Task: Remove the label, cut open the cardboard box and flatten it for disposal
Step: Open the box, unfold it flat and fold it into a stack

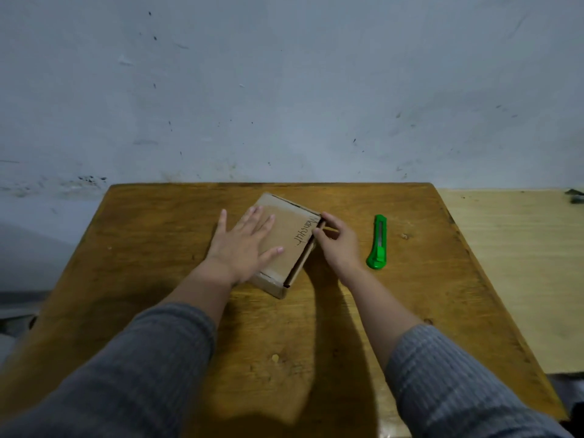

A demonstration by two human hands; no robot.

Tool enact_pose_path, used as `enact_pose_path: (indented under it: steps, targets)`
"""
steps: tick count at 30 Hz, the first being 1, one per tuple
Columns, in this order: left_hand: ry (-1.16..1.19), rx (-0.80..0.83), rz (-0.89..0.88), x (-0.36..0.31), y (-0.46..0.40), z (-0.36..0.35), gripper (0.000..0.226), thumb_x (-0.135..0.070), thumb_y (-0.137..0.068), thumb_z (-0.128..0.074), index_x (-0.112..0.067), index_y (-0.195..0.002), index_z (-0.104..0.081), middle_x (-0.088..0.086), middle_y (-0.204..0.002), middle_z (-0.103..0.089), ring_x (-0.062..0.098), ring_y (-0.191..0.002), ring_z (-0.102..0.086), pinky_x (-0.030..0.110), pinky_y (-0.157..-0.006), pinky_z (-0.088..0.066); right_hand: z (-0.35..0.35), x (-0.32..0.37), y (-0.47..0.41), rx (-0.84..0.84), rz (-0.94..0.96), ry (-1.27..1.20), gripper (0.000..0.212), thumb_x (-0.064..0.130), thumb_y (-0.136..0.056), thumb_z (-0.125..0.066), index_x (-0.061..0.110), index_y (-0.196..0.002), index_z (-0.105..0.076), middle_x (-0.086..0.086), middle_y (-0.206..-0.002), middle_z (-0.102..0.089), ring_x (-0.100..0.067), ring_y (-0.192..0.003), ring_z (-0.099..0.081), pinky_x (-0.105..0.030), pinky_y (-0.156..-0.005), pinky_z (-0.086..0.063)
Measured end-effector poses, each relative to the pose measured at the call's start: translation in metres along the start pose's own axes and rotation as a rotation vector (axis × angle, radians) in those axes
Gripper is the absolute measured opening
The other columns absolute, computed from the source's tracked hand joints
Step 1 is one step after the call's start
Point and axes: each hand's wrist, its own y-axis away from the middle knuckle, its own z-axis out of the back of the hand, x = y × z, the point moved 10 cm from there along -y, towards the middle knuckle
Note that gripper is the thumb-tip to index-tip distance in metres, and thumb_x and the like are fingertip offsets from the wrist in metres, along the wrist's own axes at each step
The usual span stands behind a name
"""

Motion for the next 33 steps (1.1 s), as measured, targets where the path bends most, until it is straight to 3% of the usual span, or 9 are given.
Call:
enact_pose_path:
  steps: [4, 8, 11, 14, 20, 24, 28, 31, 33]
  targets:
    - [0.157, 0.016, 0.062, 0.006, 0.017, -0.007, 0.084, -0.077, -0.084, -0.011, -0.030, -0.151, 0.009, -0.001, -0.159, 0.019, 0.017, -0.147, 0.012, 0.056, -0.118, 0.000, 0.005, -0.014, 0.025, -0.104, -0.076, -0.071, 0.044, 0.015, -0.094, -0.053, 0.027, -0.136, -0.049, -0.001, -0.139, -0.051, -0.017, -0.122, -0.051, -0.021, -0.087, -0.045]
    - [0.136, -0.011, 0.117, 0.005, 0.030, -0.014, 0.109, -0.091, -0.070, -0.014, -0.022, -0.153, 0.007, 0.004, -0.160, 0.017, 0.021, -0.148, 0.010, 0.051, -0.119, 0.000, 0.002, -0.024, 0.035, -0.177, -0.150, -0.131, 0.044, 0.010, -0.096, -0.047, 0.026, -0.137, -0.046, -0.001, -0.144, -0.047, -0.020, -0.129, -0.046, -0.035, -0.101, -0.046]
    - [0.117, -0.098, -0.017, -0.007, 0.043, -0.011, 0.102, -0.083, -0.079, -0.014, -0.016, -0.152, 0.009, 0.004, -0.159, 0.019, 0.017, -0.146, 0.018, 0.049, -0.119, 0.007, -0.003, -0.029, 0.044, -0.181, -0.207, -0.231, 0.045, 0.007, -0.097, -0.045, 0.024, -0.138, -0.046, -0.001, -0.141, -0.050, -0.013, -0.112, -0.049, -0.027, -0.087, -0.047]
    - [0.085, -0.135, -0.229, -0.021, 0.056, -0.009, 0.084, -0.073, -0.085, -0.006, -0.024, -0.151, 0.012, -0.003, -0.158, 0.022, 0.013, -0.143, 0.025, 0.049, -0.116, 0.015, -0.008, -0.032, 0.046, -0.182, -0.248, -0.280, 0.043, 0.008, -0.096, -0.046, 0.025, -0.136, -0.049, -0.002, -0.136, -0.054, -0.013, -0.104, -0.050, -0.028, -0.081, -0.047]
    - [0.084, -0.146, -0.273, -0.019, 0.054, -0.013, 0.091, -0.080, -0.082, -0.009, -0.024, -0.152, 0.008, -0.006, -0.159, 0.016, 0.010, -0.145, 0.020, 0.052, -0.116, 0.013, -0.019, -0.025, 0.031, -0.185, -0.257, -0.259, 0.037, 0.008, -0.094, -0.050, 0.022, -0.128, -0.057, -0.006, -0.129, -0.061, -0.023, -0.115, -0.055, -0.042, -0.100, -0.047]
    - [0.097, -0.168, -0.106, -0.008, 0.042, -0.013, 0.097, -0.084, -0.077, -0.004, -0.025, -0.152, 0.007, -0.006, -0.159, 0.014, 0.010, -0.145, 0.017, 0.053, -0.118, 0.007, -0.028, -0.010, 0.012, -0.151, -0.200, -0.132, 0.033, 0.012, -0.094, -0.052, 0.021, -0.124, -0.061, -0.005, -0.126, -0.063, -0.017, -0.107, -0.056, -0.035, -0.093, -0.048]
    - [0.119, -0.161, -0.015, 0.001, 0.029, -0.009, 0.097, -0.083, -0.077, -0.003, -0.022, -0.153, 0.006, -0.003, -0.160, 0.014, 0.012, -0.146, 0.016, 0.055, -0.117, 0.005, -0.035, 0.012, 0.008, -0.085, -0.034, 0.237, 0.032, 0.016, -0.089, -0.061, 0.020, -0.121, -0.063, 0.003, -0.142, -0.051, -0.017, -0.130, -0.045, -0.036, -0.105, -0.038]
    - [0.120, -0.163, 0.002, 0.004, 0.025, -0.009, 0.098, -0.083, -0.076, -0.002, -0.021, -0.153, 0.005, -0.002, -0.160, 0.013, 0.013, -0.146, 0.015, 0.056, -0.117, 0.004, -0.028, 0.017, 0.029, -0.096, 0.074, 0.356, 0.031, 0.016, -0.087, -0.064, 0.017, -0.117, -0.065, 0.003, -0.132, -0.060, -0.013, -0.123, -0.053, -0.027, -0.099, -0.044]
    - [0.114, -0.155, 0.007, 0.004, 0.024, -0.011, 0.098, -0.083, -0.076, 0.000, -0.022, -0.152, 0.006, -0.002, -0.160, 0.014, 0.013, -0.146, 0.015, 0.057, -0.117, 0.003, -0.024, 0.014, 0.045, -0.073, 0.125, 0.406, 0.030, 0.017, -0.085, -0.066, 0.017, -0.115, -0.067, 0.002, -0.127, -0.063, -0.012, -0.120, -0.055, -0.028, -0.102, -0.044]
